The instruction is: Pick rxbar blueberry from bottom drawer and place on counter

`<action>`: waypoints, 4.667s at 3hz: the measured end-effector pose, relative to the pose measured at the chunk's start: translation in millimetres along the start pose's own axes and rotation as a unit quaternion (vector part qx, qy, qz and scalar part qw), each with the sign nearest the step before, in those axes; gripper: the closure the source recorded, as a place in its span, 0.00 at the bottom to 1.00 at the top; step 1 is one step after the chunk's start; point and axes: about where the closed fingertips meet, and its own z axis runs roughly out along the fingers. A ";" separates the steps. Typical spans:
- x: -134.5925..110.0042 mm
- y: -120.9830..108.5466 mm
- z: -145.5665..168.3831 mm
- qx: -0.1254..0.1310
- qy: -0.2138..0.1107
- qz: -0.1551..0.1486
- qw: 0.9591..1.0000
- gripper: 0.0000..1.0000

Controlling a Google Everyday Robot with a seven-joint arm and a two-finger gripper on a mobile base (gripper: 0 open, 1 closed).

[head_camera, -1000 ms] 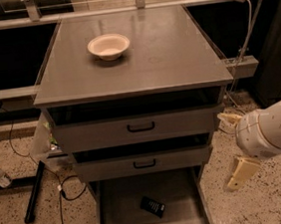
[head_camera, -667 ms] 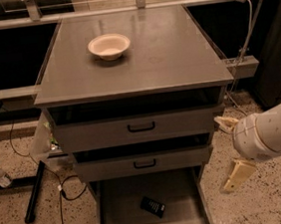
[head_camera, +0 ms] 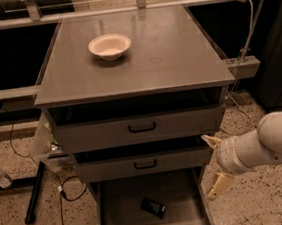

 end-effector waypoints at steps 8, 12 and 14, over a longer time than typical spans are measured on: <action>130.0 49.0 314.0 -0.064 -0.106 0.086 0.989 0.00; 132.3 49.9 365.6 -0.039 -0.203 0.118 0.971 0.00; 139.2 53.8 412.5 -0.028 -0.122 0.092 0.988 0.00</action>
Offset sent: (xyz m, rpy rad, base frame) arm 0.0379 -0.0008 -0.1699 0.1687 -0.0289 -0.0207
